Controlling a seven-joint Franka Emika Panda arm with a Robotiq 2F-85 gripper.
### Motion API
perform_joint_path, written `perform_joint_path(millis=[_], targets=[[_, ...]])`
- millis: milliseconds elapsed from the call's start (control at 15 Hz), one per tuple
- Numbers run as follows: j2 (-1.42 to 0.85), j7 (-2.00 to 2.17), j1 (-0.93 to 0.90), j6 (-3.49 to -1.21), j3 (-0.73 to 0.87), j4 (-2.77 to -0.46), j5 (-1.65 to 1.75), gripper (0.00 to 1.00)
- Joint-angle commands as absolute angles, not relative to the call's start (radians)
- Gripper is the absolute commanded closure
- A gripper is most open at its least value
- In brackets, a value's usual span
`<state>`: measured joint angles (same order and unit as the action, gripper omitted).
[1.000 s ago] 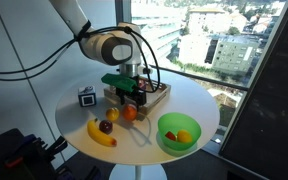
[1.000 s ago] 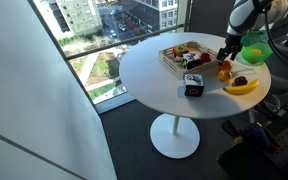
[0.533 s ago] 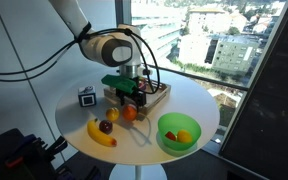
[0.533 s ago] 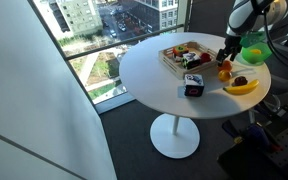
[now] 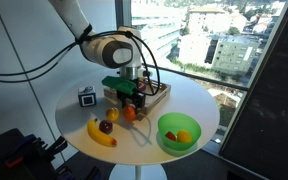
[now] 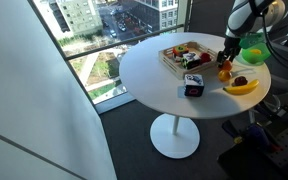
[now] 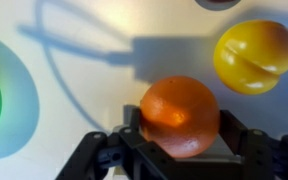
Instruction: Put the orange in the bowl
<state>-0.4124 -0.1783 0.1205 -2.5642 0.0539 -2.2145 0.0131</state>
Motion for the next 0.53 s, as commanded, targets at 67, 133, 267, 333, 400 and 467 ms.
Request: perform_joint_path(millis=[67, 133, 267, 333, 400, 467], targets=[[-0.403, -0.156, 0.118, -2.551, 0.056, -2.203, 0.015, 0.47], [-0.393, -0.157, 0.12, -2.54, 0.056, -2.209, 0.014, 0.47], [-0.378, -0.166, 0.123, -2.53, 0.054, -2.216, 0.011, 0.47], [-0.371, -0.168, 0.125, -2.523, 0.054, -2.219, 0.009, 0.47], [-0.366, -0.17, 0.126, -2.517, 0.054, -2.219, 0.009, 0.47], [-0.358, -0.172, 0.128, -2.506, 0.054, -2.221, 0.008, 0.47]])
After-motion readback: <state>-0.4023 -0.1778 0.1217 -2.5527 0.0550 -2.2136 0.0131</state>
